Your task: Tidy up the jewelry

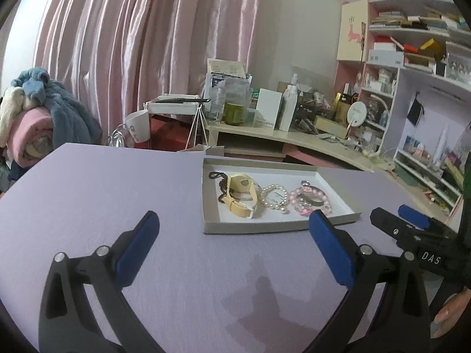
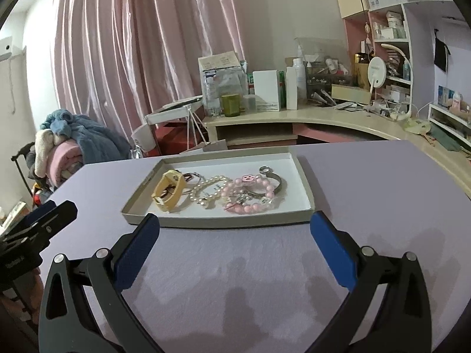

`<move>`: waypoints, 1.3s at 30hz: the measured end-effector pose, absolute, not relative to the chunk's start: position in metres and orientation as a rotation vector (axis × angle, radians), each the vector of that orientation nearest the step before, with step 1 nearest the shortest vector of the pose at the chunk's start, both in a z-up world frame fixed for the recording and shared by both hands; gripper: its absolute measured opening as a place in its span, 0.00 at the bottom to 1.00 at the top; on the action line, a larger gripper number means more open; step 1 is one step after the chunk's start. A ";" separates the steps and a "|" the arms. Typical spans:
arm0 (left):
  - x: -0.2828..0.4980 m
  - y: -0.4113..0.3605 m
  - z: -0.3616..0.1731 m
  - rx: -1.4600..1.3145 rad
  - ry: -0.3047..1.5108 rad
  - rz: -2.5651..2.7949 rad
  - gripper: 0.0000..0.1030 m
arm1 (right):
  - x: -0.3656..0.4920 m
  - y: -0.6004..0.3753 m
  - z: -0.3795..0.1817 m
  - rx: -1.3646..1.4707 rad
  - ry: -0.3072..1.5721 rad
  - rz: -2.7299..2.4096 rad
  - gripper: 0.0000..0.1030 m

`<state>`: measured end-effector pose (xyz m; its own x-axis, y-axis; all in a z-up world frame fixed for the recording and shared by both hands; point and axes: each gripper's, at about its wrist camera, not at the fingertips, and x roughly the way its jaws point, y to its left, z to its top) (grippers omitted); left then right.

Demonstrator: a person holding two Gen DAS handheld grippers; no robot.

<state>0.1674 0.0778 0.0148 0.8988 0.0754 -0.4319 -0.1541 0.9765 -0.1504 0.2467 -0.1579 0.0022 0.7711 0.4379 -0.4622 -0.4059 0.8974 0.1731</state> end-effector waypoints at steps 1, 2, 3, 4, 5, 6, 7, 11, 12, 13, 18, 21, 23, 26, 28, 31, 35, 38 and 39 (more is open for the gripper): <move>0.166 0.078 0.014 -0.185 0.437 0.120 0.98 | 0.247 -0.158 0.002 0.069 0.520 0.463 0.99; 0.165 0.078 0.014 -0.187 0.434 0.116 0.98 | 0.247 -0.157 0.001 0.074 0.528 0.468 0.99; 0.164 0.077 0.013 -0.190 0.432 0.112 0.98 | 0.247 -0.157 0.000 0.079 0.535 0.471 0.99; 0.163 0.077 0.013 -0.194 0.432 0.106 0.98 | 0.247 -0.158 -0.001 0.091 0.545 0.480 0.99; 0.162 0.077 0.012 -0.198 0.432 0.101 0.98 | 0.247 -0.159 -0.001 0.100 0.549 0.485 0.99; 0.161 0.077 0.012 -0.205 0.430 0.091 0.98 | 0.247 -0.160 -0.002 0.109 0.554 0.487 0.99; 0.159 0.077 0.012 -0.213 0.427 0.083 0.98 | 0.247 -0.162 -0.001 0.115 0.556 0.486 0.99; 0.154 0.076 0.018 -0.215 0.416 0.076 0.98 | 0.242 -0.166 0.003 0.125 0.546 0.480 0.99; 0.152 0.075 0.019 -0.210 0.410 0.076 0.98 | 0.239 -0.166 0.005 0.122 0.535 0.479 0.99; 0.151 0.074 0.021 -0.202 0.405 0.077 0.98 | 0.237 -0.167 0.006 0.118 0.526 0.478 0.99; 0.144 0.065 0.022 -0.193 0.395 0.072 0.98 | 0.231 -0.166 0.007 0.114 0.514 0.482 0.99; 0.140 0.062 0.022 -0.202 0.399 0.067 0.98 | 0.230 -0.170 0.005 0.134 0.526 0.491 0.99; 0.137 0.061 0.022 -0.198 0.398 0.070 0.98 | 0.227 -0.172 0.006 0.140 0.523 0.488 0.99; 0.136 0.060 0.023 -0.189 0.396 0.068 0.98 | 0.224 -0.174 0.008 0.139 0.514 0.486 0.99; 0.137 0.059 0.024 -0.188 0.397 0.063 0.98 | 0.224 -0.173 0.010 0.134 0.511 0.485 0.99; 0.137 0.059 0.024 -0.188 0.392 0.059 0.98 | 0.224 -0.172 0.011 0.132 0.501 0.483 0.99; 0.139 0.059 0.025 -0.179 0.379 0.066 0.98 | 0.224 -0.171 0.011 0.126 0.491 0.478 0.99; 0.140 0.059 0.025 -0.175 0.373 0.066 0.98 | 0.224 -0.169 0.008 0.117 0.490 0.479 0.99; 0.140 0.059 0.026 -0.175 0.374 0.066 0.98 | 0.224 -0.169 0.008 0.116 0.491 0.479 0.99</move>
